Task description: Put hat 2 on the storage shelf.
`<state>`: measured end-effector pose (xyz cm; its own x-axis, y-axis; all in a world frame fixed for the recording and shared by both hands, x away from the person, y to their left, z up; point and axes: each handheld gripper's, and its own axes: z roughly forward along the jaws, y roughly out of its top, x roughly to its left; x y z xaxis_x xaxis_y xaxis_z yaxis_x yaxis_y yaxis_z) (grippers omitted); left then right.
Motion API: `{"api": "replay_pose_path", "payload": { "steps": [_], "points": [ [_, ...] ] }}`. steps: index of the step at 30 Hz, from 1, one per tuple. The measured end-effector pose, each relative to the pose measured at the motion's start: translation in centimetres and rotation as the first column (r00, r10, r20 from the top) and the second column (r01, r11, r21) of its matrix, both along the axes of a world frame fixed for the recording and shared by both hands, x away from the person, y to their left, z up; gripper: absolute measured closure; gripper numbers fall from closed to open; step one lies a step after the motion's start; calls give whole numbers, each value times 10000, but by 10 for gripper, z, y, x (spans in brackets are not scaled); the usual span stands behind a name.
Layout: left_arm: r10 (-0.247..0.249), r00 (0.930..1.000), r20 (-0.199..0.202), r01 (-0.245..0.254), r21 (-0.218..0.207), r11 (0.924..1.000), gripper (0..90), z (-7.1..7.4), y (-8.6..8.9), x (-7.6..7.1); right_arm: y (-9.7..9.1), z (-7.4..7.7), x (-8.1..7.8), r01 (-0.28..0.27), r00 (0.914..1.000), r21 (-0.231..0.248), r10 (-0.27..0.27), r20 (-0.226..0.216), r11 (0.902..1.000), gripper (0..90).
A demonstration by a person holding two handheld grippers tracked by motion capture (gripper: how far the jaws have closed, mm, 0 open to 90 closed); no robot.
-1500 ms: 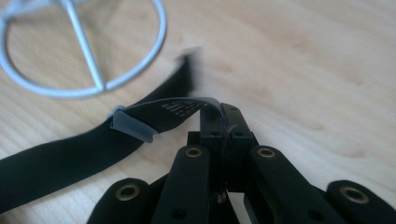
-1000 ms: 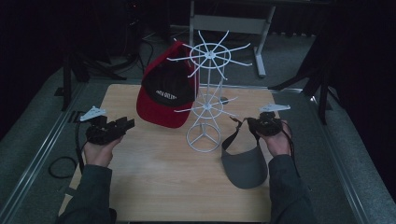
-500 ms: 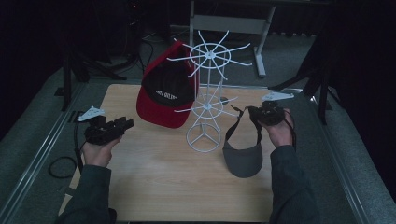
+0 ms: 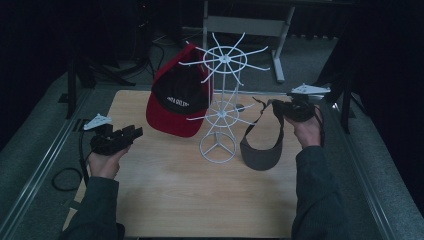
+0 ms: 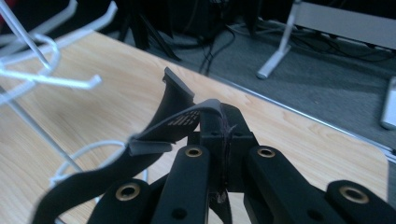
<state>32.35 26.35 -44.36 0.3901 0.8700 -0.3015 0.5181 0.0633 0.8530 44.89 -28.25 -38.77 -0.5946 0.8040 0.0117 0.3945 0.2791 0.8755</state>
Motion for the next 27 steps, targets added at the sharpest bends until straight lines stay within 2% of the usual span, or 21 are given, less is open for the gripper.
{"api": "replay_pose_path", "payload": {
  "steps": [2, 7, 17, 27],
  "points": [
    [-20, 10000, 2, 20, 17, 10000, 602, 1, -1, 0, -1, 6, 0, -91, 9999, 130, 89, 119, 9999, 896],
    [-49, 10000, 6, 49, 43, 10000, 601, 1, -2, 1, -3, 17, 1, -30, 9994, 73, 27, 336, 10000, 896],
    [-36, 10000, -3, 36, 35, 10000, 601, 1, -1, 1, -1, 32, -1, -150, 9980, -47, 152, 618, 9999, 896],
    [-59, 10000, -7, 59, 47, 10000, 601, 1, -2, 2, -3, 46, -1, 22, 9964, -179, -7, 846, 9998, 896]
  ]
}}
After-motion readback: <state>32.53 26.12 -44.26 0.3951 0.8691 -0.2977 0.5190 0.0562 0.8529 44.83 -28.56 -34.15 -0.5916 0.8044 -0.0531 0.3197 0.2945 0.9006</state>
